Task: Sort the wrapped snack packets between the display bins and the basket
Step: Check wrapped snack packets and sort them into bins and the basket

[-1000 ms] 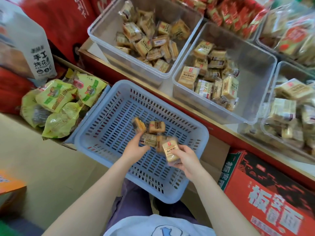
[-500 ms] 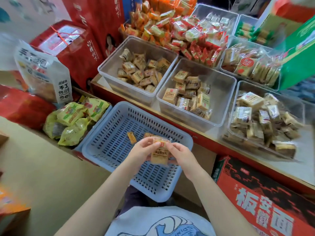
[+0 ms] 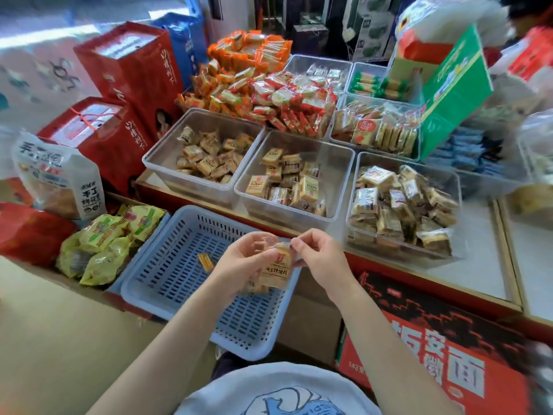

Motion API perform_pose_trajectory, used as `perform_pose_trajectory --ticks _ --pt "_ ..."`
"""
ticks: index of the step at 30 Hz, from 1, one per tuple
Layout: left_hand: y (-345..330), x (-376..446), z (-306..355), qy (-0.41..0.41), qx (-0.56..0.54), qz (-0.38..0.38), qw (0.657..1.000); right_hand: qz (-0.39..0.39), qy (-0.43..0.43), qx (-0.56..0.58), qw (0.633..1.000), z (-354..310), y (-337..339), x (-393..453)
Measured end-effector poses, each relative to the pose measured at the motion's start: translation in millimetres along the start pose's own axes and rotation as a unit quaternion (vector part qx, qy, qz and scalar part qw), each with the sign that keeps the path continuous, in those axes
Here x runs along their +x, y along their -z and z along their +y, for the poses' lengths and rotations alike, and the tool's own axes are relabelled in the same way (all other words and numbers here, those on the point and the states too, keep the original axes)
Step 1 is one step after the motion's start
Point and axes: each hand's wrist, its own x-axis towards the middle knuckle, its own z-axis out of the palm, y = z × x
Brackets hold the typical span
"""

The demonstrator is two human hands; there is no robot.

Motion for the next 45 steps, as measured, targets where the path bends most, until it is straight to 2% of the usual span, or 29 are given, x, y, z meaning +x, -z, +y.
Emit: perform_pose_trajectory --ticks 9,11,14,17,22,24,27,29,30,32,35,39,42,45 --pt "-38 -1 23 -0.012 0.055 0.051 0.997 0.026 0.025 0.054 0.998 -7 29 -20" --pt "-44 -2 20 -0.009 0.028 0.087 0.996 -0.011 0.004 0.061 0.998 -5 34 -22" --pt "-45 5 9 0.031 -0.066 0.173 0.982 -0.105 -0.042 0.06 0.992 3 42 -25" --pt "-45 10 2 0.053 -0.08 0.204 0.974 -0.116 -0.039 0.05 0.991 13 46 -32" --pt "-55 14 -4 0.08 -0.053 0.178 0.979 -0.071 -0.023 0.08 0.994 18 56 -32" --pt "-60 15 -4 0.065 0.015 0.151 0.986 -0.063 -0.026 0.074 0.995 17 59 -32" --pt "-66 6 3 -0.023 0.069 0.006 0.997 -0.05 -0.026 0.063 0.996 14 65 -32" --pt "-72 1 7 -0.064 0.113 -0.071 0.989 -0.051 -0.041 0.091 0.994 13 70 -32" --pt "-75 1 7 -0.087 0.14 -0.071 0.984 -0.056 -0.048 0.108 0.991 13 72 -32" --pt "-80 1 8 -0.108 0.127 -0.029 0.986 -0.067 -0.051 0.127 0.988 12 76 -32" --pt "-81 1 11 -0.087 0.093 0.006 0.992 -0.075 -0.025 0.127 0.989 10 83 -31" --pt "-80 2 21 -0.069 0.128 -0.018 0.989 -0.081 0.011 0.096 0.992 8 93 -28" --pt "-86 3 25 -0.05 0.126 -0.051 0.989 -0.043 0.027 0.057 0.997 10 94 -25" --pt "-91 3 28 -0.023 0.091 -0.053 0.994 -0.017 0.037 0.035 0.999 9 90 -21"
